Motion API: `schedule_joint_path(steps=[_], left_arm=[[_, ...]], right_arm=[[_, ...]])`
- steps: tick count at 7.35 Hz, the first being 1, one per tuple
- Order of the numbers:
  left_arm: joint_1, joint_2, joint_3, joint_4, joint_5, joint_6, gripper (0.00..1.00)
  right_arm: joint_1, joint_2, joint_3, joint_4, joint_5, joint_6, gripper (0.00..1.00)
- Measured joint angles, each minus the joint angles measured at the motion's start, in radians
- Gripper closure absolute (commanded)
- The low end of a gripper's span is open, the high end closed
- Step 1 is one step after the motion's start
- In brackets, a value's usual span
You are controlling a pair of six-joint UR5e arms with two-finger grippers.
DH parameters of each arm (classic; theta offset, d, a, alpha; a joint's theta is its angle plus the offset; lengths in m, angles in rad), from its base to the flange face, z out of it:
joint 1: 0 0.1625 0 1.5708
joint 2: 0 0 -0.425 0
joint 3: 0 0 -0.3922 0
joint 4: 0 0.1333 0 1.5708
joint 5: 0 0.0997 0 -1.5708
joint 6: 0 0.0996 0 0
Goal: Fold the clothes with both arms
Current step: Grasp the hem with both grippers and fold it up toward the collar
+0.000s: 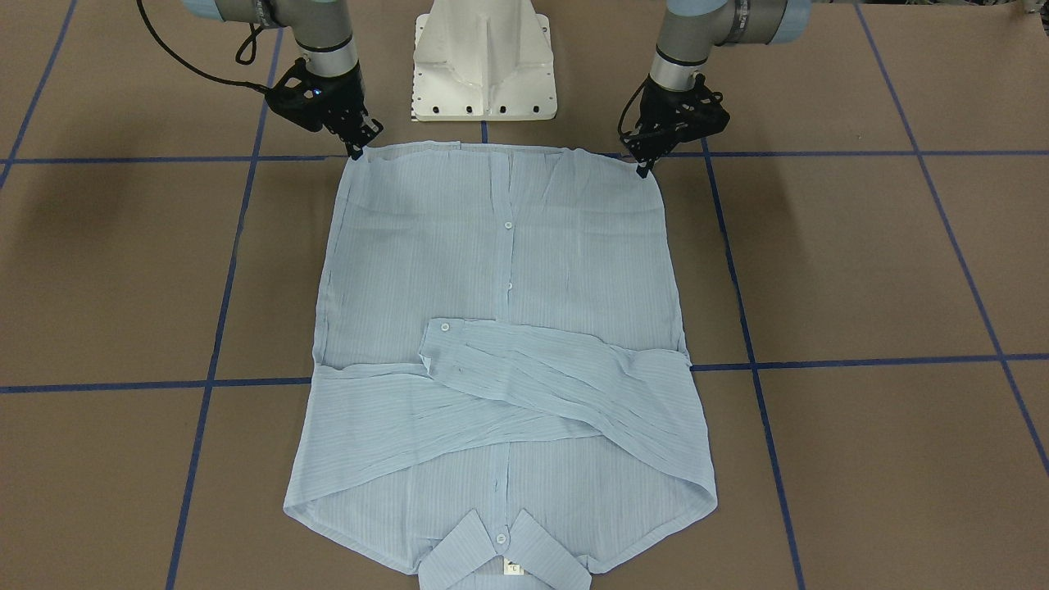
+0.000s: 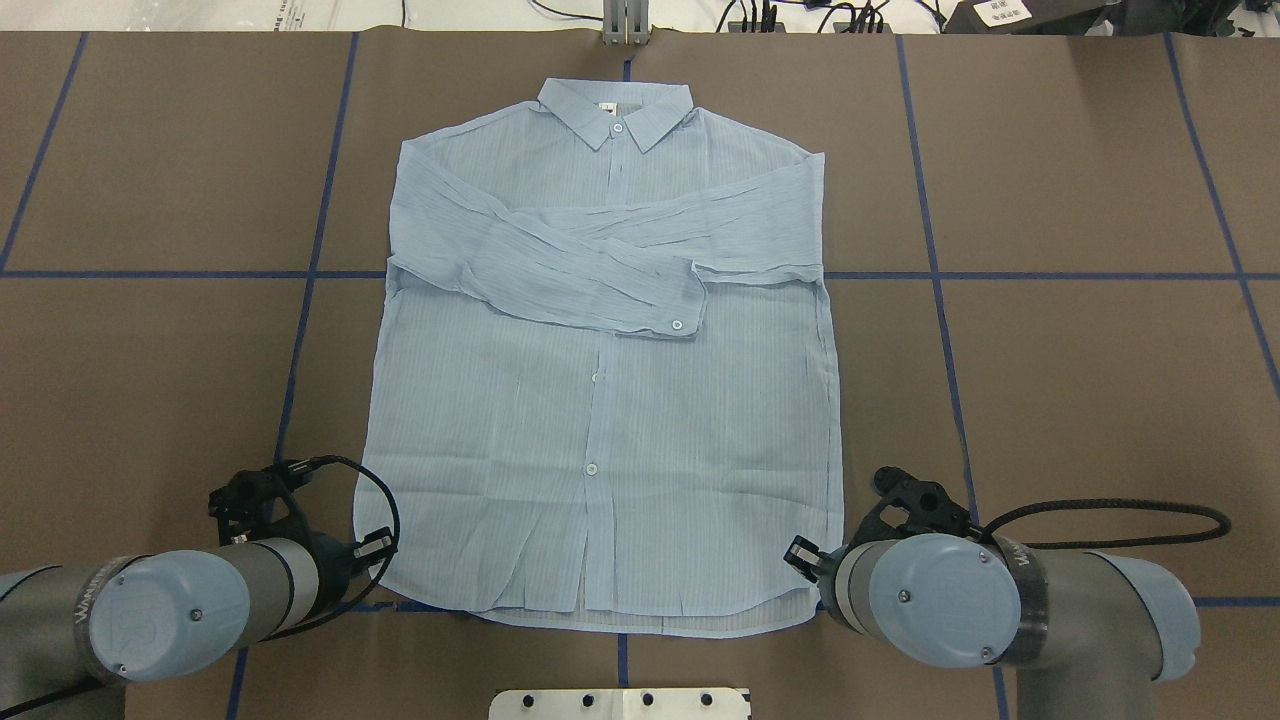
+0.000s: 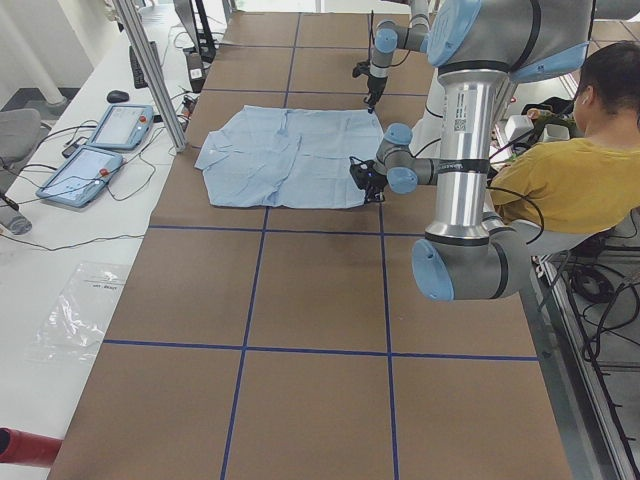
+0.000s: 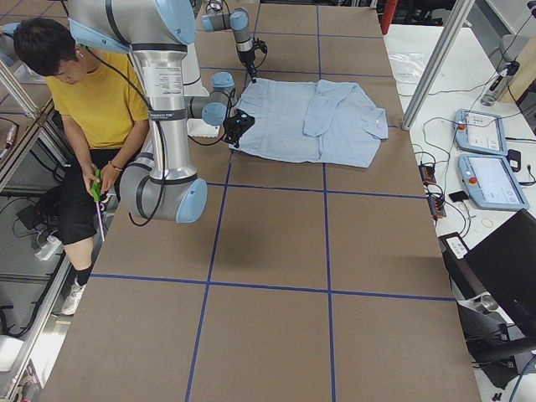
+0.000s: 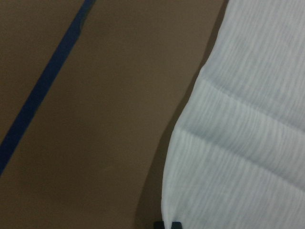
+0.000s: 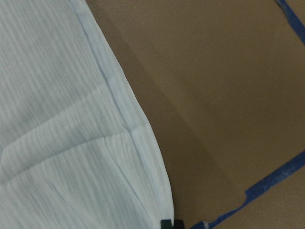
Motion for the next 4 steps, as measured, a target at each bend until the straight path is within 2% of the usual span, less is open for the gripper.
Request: schedule_joint_path(steps=[2,4], left_arm=[[-0.004,0.003,-0.134,0.052,-0.054,-0.031,1.00],[-0.017,0.007,-0.259,0.083,-0.122,-0.153,1.00]], right_arm=[[0.012,-0.034,0.074,-0.003,-0.005,0.000,1.00],[0.028,-0.114,0.201,-0.004,-0.009,0.000,1.00]])
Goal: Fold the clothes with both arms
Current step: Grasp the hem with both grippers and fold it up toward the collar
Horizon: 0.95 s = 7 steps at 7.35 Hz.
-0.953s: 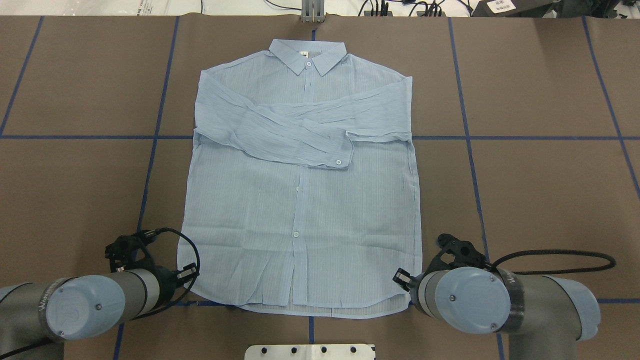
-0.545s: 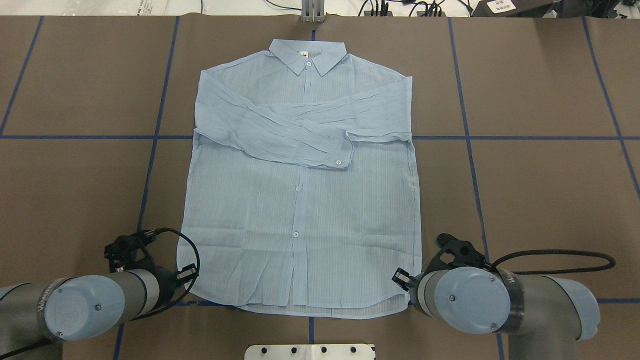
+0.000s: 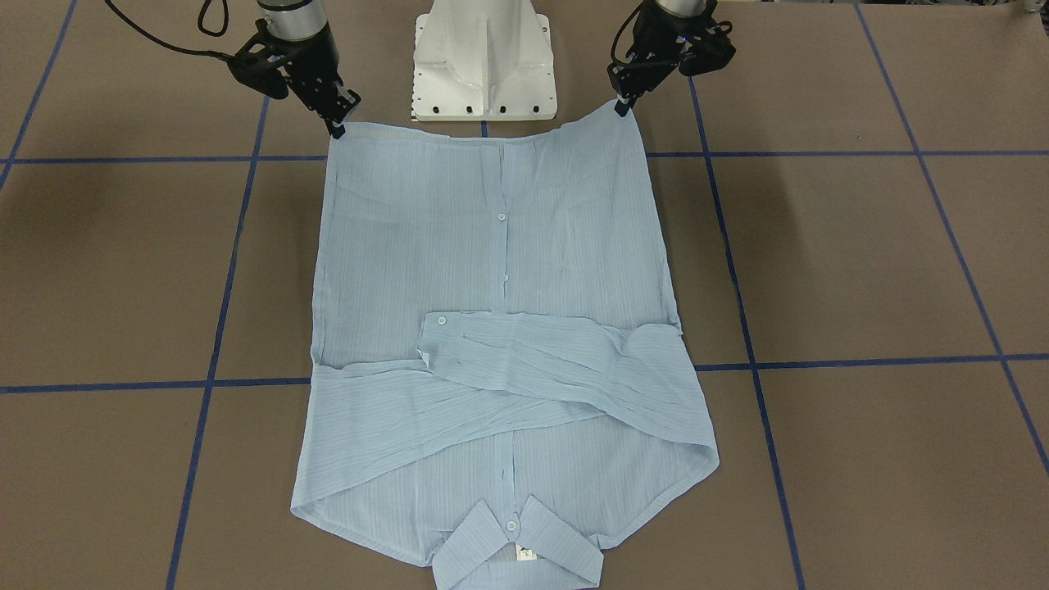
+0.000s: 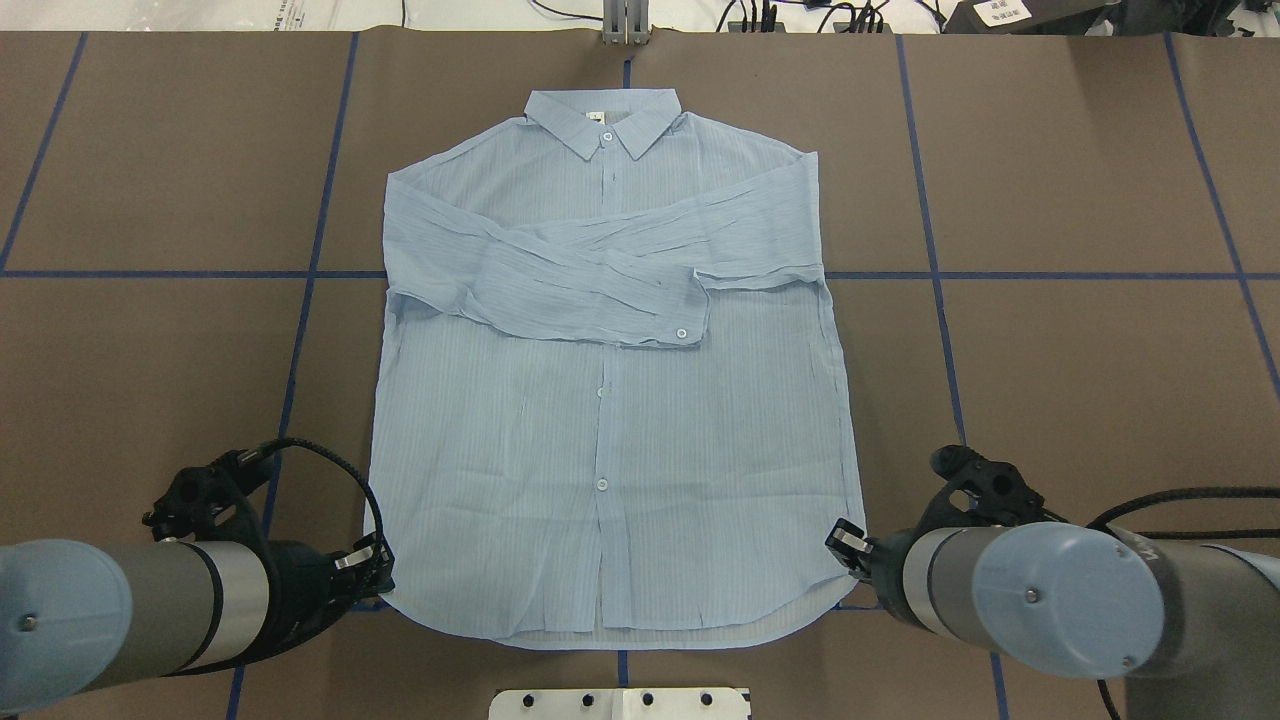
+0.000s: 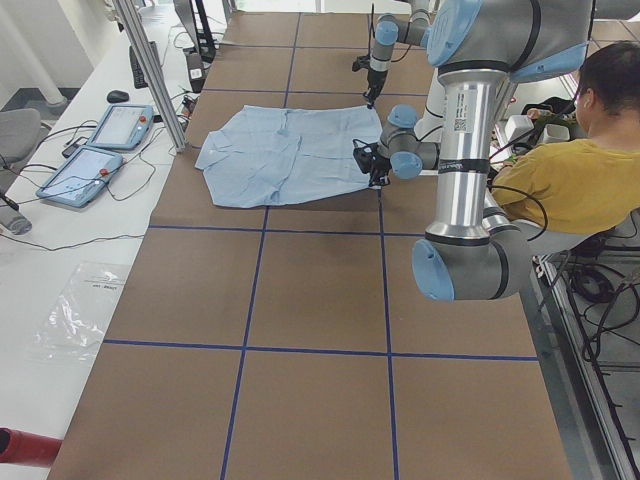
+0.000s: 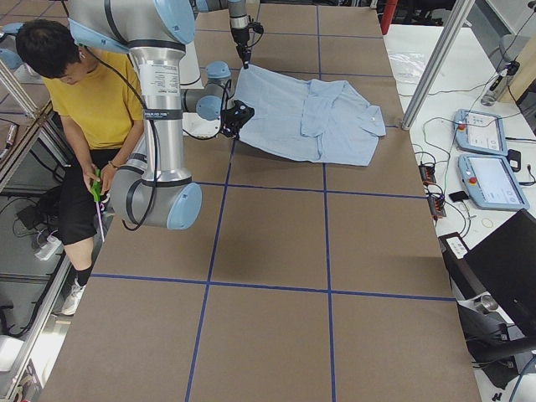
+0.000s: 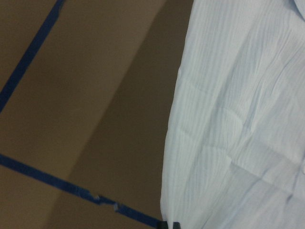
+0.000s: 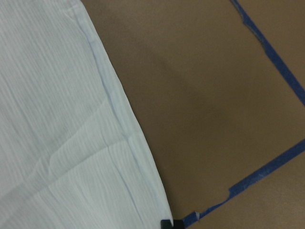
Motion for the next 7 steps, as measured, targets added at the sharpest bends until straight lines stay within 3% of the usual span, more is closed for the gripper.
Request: schedule_joint_path(steps=[3,5,7], left_arm=[[-0.095,-0.031,-0.059,0.047,-0.018,0.037,1.00],[-0.255,-0.128,0.059,0.055,-0.027,0.187,1.00],[-0.409,-0.241,0.217,0.053,-0.082,0.282,1.00]], right_arm=[[0.092,-0.018,0.080,0.000,0.003,-0.004,1.00],[0.197,0.068,0.024,0.000,0.010,-0.027,1.00],[0.311,0.181,-0.107,-0.010,0.024,-0.101,1.00]])
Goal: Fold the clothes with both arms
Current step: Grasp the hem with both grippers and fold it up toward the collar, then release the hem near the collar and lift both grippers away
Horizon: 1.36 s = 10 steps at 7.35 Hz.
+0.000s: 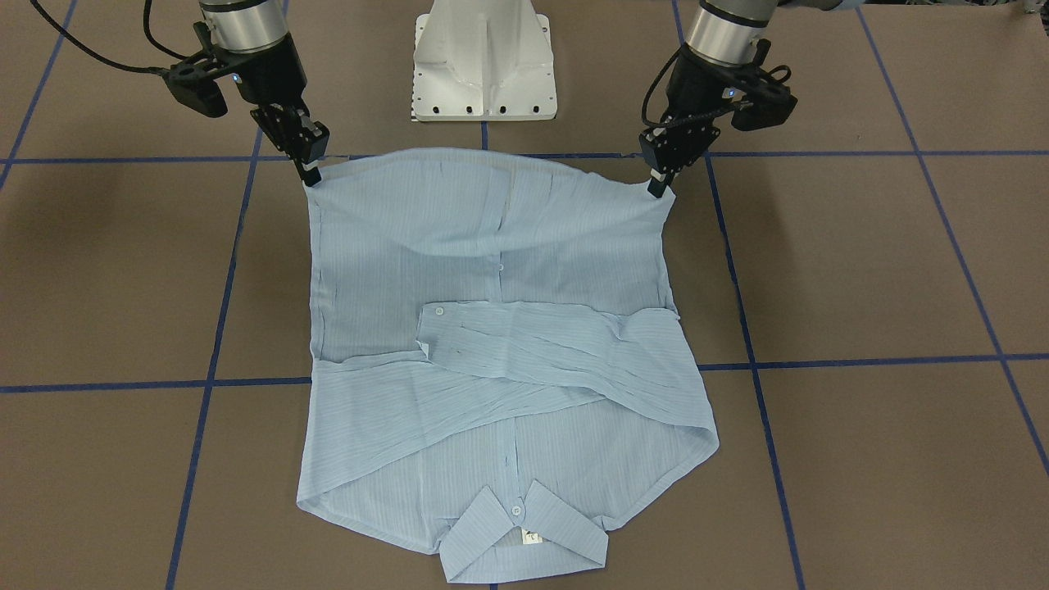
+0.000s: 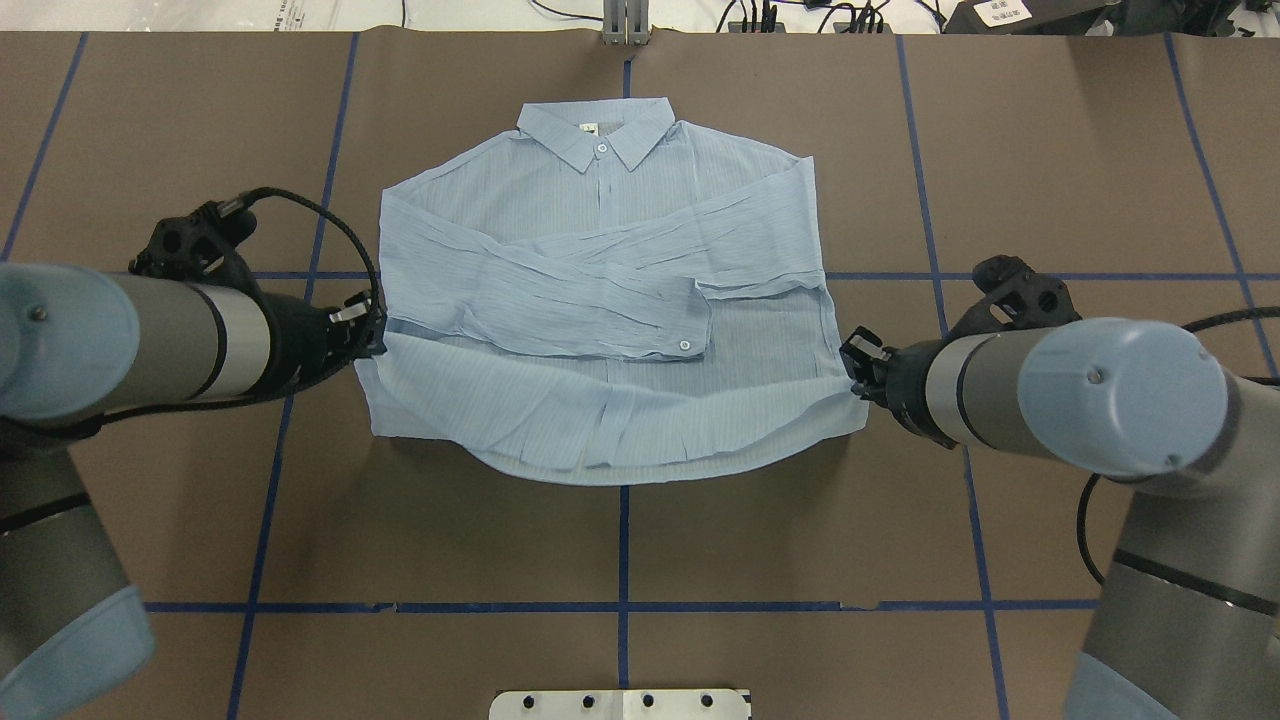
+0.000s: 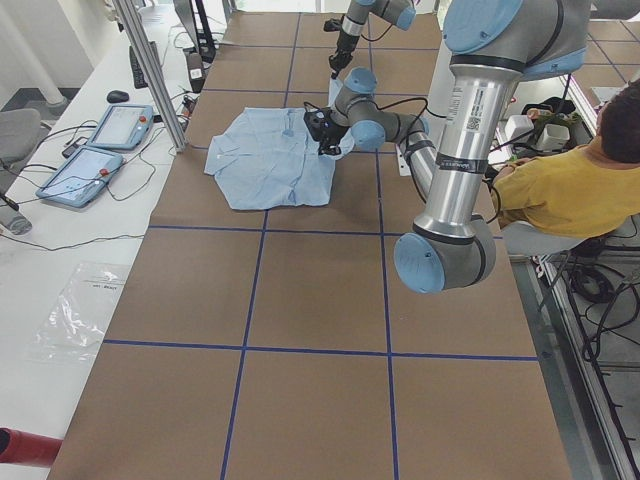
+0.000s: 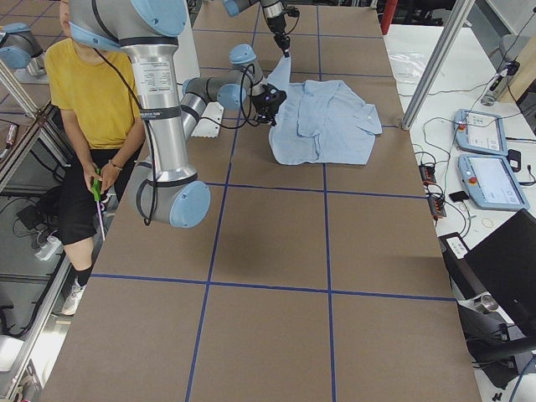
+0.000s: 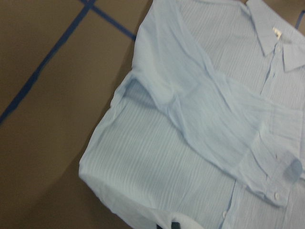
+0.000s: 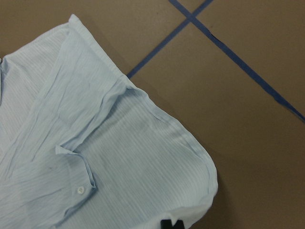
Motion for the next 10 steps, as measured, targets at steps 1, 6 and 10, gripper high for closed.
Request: schedule_joint_path(steps=[1,6,10], left_arm=[[-0.063,-0.060,0.086,-0.006,-0.023,0.031,1.00],[-0.165,-0.228,0.570,-0.333,-0.030,0.084,1.00],[-0.182,-0.294,0.859,-0.554,-0.006,0.090,1.00]], right_arm=[[0.061,0.059,-0.084,-0.002,0.018,-0.049,1.00],[0.227,0.379,-0.634,0.079,0.041,-0.179,1.00],[0.289,0.543,-1.039,0.293,0.037,-0.220,1.00]])
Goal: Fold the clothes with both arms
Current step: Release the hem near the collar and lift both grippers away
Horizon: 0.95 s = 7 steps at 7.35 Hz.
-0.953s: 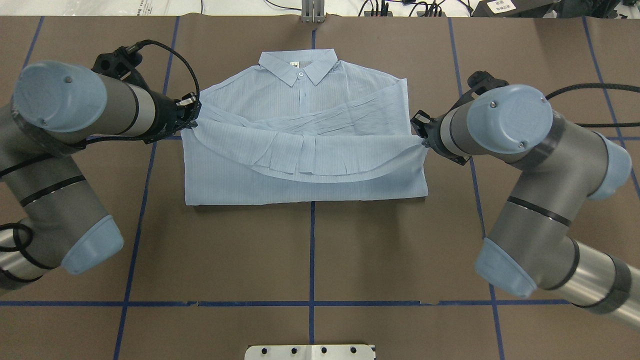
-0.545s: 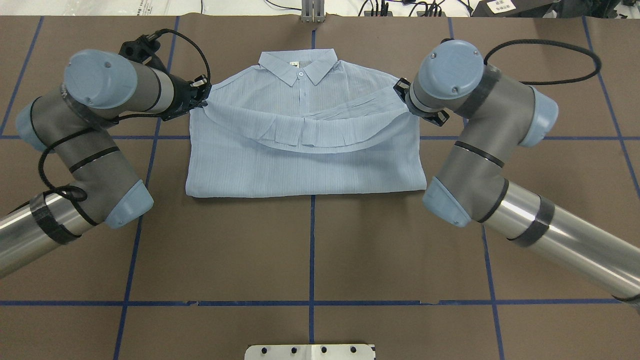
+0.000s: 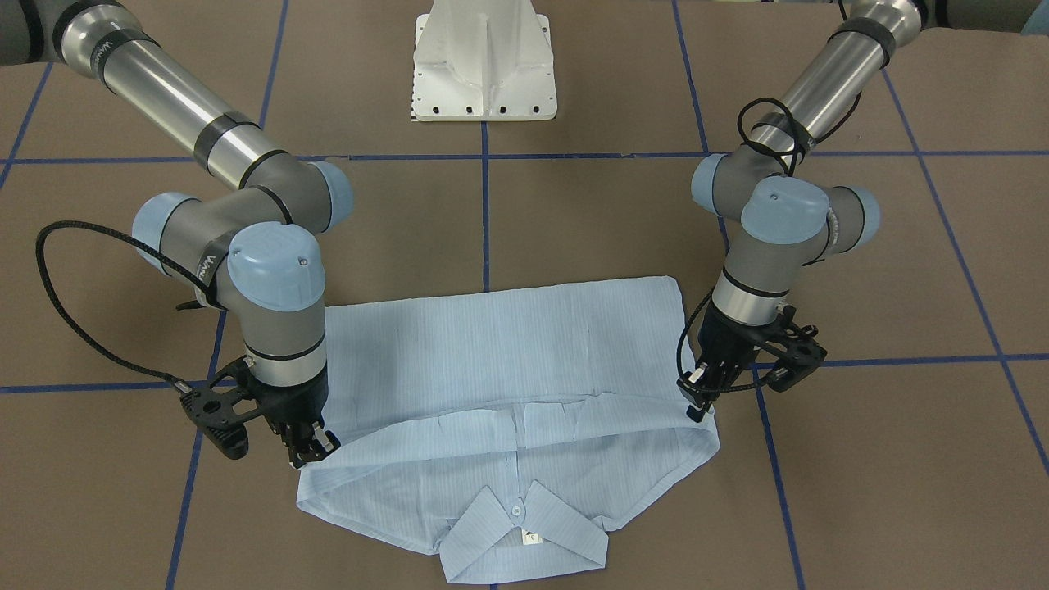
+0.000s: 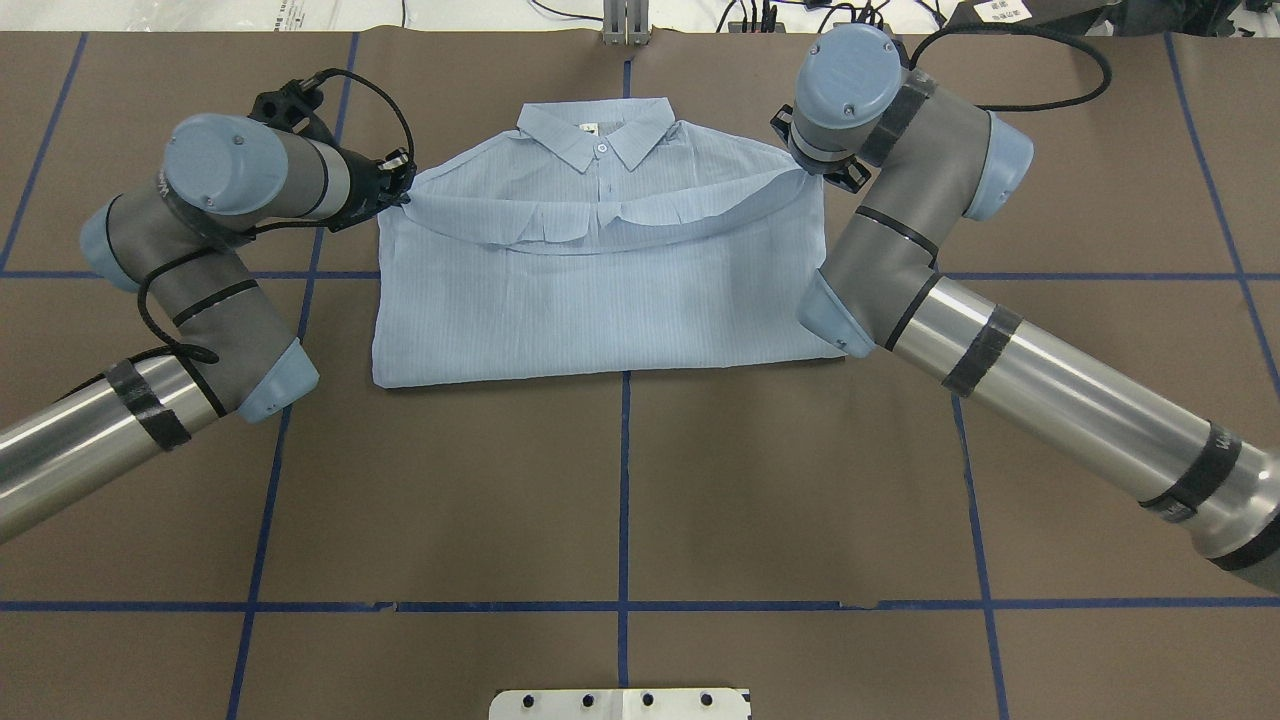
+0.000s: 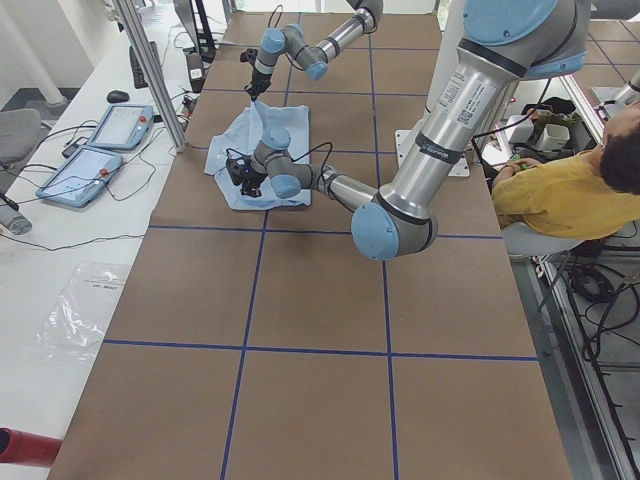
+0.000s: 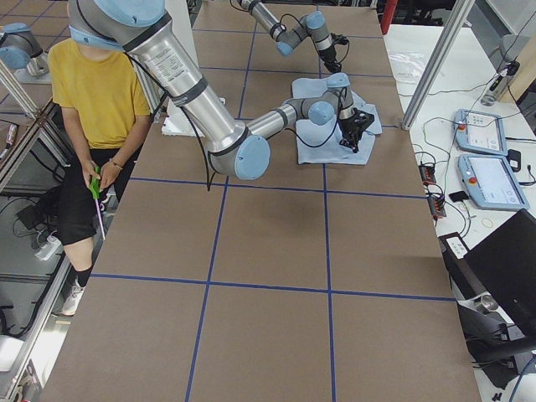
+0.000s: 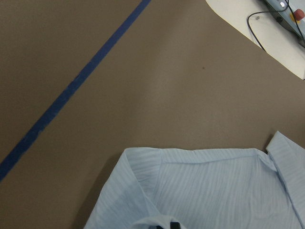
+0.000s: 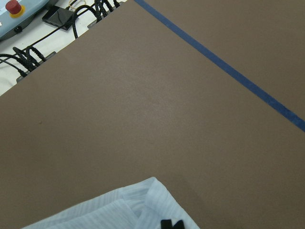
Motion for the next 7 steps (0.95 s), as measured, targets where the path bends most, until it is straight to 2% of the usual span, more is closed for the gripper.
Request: schedule_joint_path(steps=[3,7], left_arm=[[-0.001,-0.012,0.041,-0.012,0.022,0.011,1.00],[-0.015,-0.019,0.044,-0.011,0.024,0.014,1.00]], right_arm=[[0.001,0.056,-0.105,0.033,-0.002,-0.003,1.00],[0.000,0.064,-0.119,0.034,-0.001,-0.003,1.00]])
